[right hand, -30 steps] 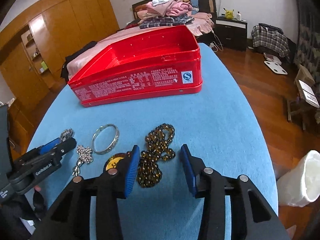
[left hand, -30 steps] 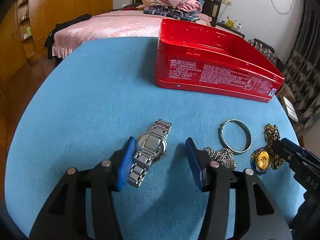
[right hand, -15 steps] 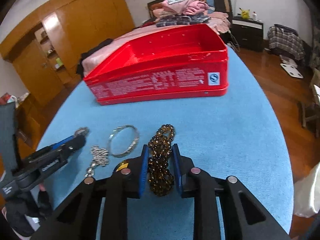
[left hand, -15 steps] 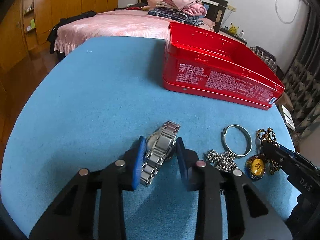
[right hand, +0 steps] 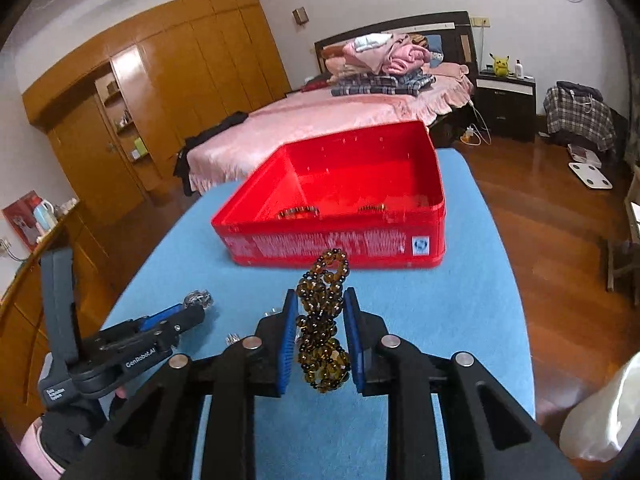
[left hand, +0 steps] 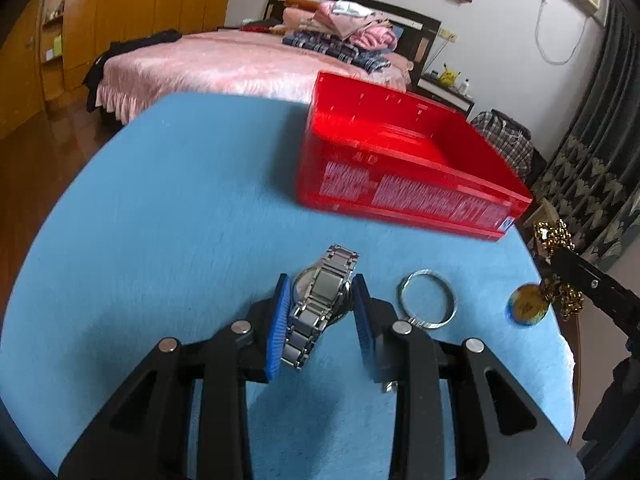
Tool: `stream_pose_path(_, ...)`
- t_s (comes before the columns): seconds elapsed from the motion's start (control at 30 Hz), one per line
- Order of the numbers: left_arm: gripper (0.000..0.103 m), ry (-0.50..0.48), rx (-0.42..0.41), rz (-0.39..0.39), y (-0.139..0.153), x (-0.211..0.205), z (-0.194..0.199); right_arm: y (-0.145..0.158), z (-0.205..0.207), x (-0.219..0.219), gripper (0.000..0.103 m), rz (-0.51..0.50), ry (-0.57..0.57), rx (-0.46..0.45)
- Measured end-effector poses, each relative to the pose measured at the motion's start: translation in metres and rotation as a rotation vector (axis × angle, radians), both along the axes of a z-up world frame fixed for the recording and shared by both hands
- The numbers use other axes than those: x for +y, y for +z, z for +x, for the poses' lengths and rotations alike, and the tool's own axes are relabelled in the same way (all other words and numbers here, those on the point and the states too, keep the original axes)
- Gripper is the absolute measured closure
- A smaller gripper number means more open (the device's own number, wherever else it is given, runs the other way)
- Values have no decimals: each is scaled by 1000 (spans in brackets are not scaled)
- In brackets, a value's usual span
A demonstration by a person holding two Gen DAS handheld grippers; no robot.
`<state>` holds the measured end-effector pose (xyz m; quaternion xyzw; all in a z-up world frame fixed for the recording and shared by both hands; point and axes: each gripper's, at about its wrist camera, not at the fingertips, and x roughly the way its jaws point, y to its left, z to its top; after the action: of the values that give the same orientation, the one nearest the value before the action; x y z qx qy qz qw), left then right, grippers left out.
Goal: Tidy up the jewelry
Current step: 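Lift both items into the red tin and open both tools to drop them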
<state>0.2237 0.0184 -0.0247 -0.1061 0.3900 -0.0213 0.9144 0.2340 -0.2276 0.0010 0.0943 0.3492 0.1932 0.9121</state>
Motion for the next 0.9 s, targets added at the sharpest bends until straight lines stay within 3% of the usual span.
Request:
stream_pose_path(0.6, 74, -33, -174, -17, 70, -17, 51, 40, 46, 9, 80, -1, 9, -108)
stream_pose_path(0.9, 74, -63, -212, -43, 80, -23, 91, 50, 83, 14, 80, 6, 8, -137)
